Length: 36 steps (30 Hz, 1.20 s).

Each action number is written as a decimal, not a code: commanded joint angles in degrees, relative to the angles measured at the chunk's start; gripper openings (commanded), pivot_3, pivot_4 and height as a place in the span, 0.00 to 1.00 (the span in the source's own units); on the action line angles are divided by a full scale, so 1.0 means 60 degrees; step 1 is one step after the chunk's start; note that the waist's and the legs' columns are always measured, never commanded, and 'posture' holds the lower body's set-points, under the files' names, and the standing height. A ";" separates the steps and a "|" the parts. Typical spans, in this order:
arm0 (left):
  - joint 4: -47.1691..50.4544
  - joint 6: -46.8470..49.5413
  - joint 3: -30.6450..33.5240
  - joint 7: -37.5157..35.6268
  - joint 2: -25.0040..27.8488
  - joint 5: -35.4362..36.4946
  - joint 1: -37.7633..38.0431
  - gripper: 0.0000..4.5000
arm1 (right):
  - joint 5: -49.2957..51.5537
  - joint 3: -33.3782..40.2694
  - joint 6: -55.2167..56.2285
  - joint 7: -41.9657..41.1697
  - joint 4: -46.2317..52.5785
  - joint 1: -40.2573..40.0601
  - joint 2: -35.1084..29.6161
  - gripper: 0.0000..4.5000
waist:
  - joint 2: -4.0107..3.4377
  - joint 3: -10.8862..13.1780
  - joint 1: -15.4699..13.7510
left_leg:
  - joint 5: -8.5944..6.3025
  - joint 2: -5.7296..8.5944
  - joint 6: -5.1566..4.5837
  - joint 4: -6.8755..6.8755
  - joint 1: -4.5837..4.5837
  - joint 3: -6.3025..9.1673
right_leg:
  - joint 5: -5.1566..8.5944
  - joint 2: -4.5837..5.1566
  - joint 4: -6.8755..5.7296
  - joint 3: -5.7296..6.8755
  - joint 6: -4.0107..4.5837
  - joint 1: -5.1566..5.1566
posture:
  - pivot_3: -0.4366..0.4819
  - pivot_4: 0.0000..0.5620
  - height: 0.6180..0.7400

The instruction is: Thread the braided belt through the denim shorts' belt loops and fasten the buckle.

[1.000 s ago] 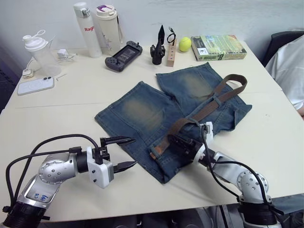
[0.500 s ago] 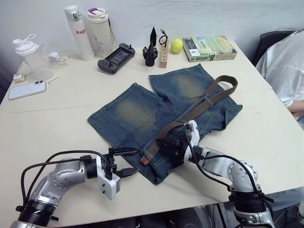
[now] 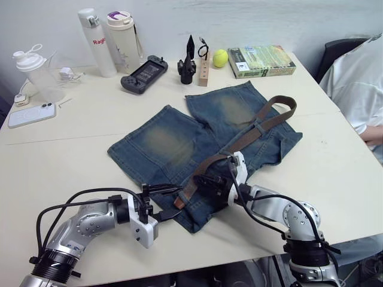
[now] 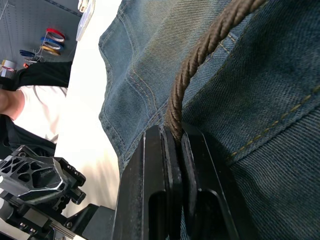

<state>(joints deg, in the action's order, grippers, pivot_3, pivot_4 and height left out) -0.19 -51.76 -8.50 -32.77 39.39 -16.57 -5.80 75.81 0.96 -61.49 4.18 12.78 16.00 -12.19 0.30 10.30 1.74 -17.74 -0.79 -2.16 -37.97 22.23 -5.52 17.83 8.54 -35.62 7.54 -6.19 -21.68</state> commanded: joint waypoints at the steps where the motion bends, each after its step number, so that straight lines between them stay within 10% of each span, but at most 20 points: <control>1: -0.0013 -0.0259 0.0028 0.0094 0.0314 -0.0030 0.0088 0.88 | 0.0124 -0.0060 -0.0310 0.0112 -0.0166 -0.0123 0.0174 0.00 | 0.0000 0.0000 0.0001 | 0.0000 0.0000 0.0001 0.0000 0.0000 0.0000 | 0.0000 0.0000 0.0001 0.0000 0.0000 0.0000 | 0.48 0.27 0.84; 15: -0.0514 -0.0767 0.0276 0.1532 0.0307 -0.1586 0.0045 0.88 | 0.0395 0.0175 -0.0499 0.0491 -0.0149 -0.0104 0.0575 0.00 | -0.0001 0.0000 -0.0007 | -0.0008 -0.0002 0.0006 0.0000 0.0001 0.0001 | 0.0002 0.0002 0.0001 -0.0003 0.0003 -0.0003 | 0.48 0.27 0.84; 25: -0.0747 -0.0784 0.0115 0.2173 0.0224 -0.2083 -0.0137 0.02 | 0.0458 0.0170 -0.0525 0.0524 -0.0122 -0.0128 0.0560 0.00 | -0.0026 -0.0014 -0.0025 | -0.0013 -0.0004 0.0008 0.0003 0.0002 -0.0001 | 0.0003 0.0004 0.0001 -0.0002 0.0006 -0.0007 | 0.48 0.27 0.84; 36: -0.0743 -0.1152 0.0149 0.2428 0.0526 -0.2168 0.0035 0.01 | 0.0670 0.0256 -0.0545 0.0773 -0.0244 -0.0105 0.0640 0.00 | -0.0034 -0.0018 -0.0012 | -0.0019 -0.0006 0.0009 0.0006 0.0001 0.0000 | 0.0005 0.0004 0.0005 -0.0003 0.0009 -0.0008 | 0.48 0.27 0.84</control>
<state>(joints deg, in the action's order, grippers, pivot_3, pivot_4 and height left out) -4.31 -57.96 -7.28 -18.49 41.68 -28.63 -6.36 77.88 3.12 -63.08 8.20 12.47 16.14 -9.56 0.09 10.19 1.67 -17.85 -0.83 -2.10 -37.92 22.24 -5.52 17.87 8.57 -35.58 7.52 -6.13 -21.74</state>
